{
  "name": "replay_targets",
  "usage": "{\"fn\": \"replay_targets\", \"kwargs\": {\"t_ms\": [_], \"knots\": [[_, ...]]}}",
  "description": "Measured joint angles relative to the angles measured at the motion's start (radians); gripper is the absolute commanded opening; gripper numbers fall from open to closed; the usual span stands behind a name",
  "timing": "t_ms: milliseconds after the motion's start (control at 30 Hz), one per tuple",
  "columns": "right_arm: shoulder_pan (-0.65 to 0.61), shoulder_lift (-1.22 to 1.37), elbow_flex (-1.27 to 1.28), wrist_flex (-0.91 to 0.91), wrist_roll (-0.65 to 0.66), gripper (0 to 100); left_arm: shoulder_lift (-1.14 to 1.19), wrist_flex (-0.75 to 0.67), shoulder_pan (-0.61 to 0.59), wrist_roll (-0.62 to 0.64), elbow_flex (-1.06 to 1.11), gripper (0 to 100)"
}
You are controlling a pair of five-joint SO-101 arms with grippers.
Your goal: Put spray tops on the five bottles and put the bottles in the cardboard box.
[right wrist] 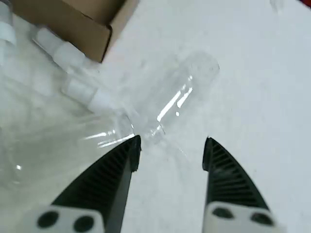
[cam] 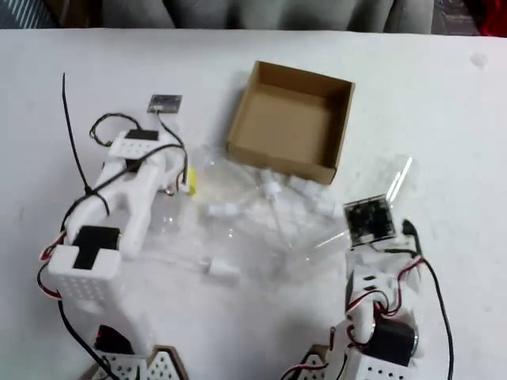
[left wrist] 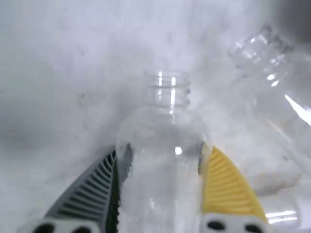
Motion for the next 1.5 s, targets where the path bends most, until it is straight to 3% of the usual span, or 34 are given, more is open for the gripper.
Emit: {"fn": "replay_targets", "kwargs": {"t_ms": [333,567,767,1033,1167,1333,1500], "knots": [[-0.351,0.175,-0.186,0.029,-0.002,17.3,0.0,-0.003,-0.017,0.0,0.0,2],[-0.646,0.508,-0.446,0.232,-0.002,17.3,0.0,-0.003,-0.02,0.0,0.0,2],[-0.881,0.592,-0.443,0.267,-0.054,17.2,0.0,-0.005,-0.034,0.0,0.0,2],[-1.026,0.598,-0.367,0.199,-0.058,17.2,0.0,-0.014,-0.048,0.0,0.0,2],[-1.125,0.598,-0.252,0.071,-0.064,17.2,0.0,-0.014,-0.048,0.0,0.0,2],[-1.137,0.6,-0.072,-0.167,-0.068,17.3,0.0,-0.014,-0.048,0.0,0.0,2],[-1.145,0.6,-0.051,-0.244,-0.068,17.3,0.0,-0.014,-0.048,0.0,0.0,2]]}}
